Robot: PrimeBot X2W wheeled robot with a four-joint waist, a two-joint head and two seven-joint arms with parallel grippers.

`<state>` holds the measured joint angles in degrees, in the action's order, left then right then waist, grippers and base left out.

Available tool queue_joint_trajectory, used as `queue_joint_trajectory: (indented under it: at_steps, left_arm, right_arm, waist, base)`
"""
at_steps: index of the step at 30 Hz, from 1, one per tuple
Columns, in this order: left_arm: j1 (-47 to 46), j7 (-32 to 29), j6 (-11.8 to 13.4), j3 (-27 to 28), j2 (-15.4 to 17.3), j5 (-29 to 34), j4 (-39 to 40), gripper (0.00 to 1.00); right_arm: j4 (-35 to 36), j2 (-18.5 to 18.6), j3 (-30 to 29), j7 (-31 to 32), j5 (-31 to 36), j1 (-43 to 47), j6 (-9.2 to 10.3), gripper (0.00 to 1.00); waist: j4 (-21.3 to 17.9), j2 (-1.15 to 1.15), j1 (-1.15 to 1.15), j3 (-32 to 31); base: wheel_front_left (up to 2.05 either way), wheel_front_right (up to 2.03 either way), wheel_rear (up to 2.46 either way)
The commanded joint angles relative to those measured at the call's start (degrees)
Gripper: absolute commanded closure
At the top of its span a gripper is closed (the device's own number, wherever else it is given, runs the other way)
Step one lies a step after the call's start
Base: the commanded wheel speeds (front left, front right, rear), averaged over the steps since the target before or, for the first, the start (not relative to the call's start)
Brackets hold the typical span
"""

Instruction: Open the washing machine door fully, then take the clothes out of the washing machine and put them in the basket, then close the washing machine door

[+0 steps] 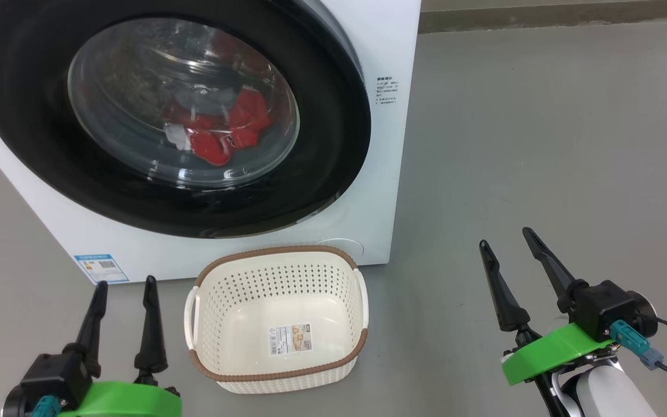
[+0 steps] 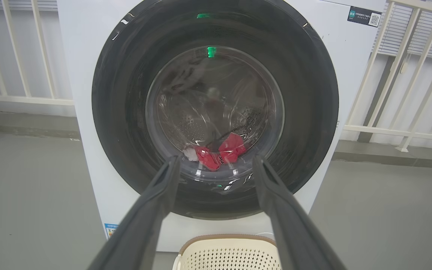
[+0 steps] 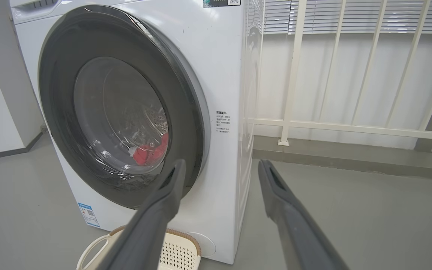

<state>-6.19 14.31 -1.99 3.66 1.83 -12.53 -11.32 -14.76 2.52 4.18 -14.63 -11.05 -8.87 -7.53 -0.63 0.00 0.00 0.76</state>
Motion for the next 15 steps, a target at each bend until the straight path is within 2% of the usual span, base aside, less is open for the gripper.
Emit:
queue_joint_trajectory:
  at_steps: [1, 15]
  left_arm:
    - [-2.2, 0.7, 0.1, 1.9, 1.0, 0.4, 1.0, 0.00]
    - [-2.3, 0.7, 0.2, 1.9, 1.0, 0.2, -1.0, 0.00]
  right_arm:
    - [1.3, 0.4, 0.9, -0.4, -0.2, -2.5, 0.04, 0.00]
    - [0.8, 0.4, -0.1, -0.4, -0.6, -2.2, 0.04, 0.00]
  waist:
    - [0.0, 0.00, 0.00, 0.0]
    - [0.4, 0.00, 0.00, 0.0]
  base:
    - [0.00, 0.00, 0.00]
    - [0.00, 0.00, 0.00]
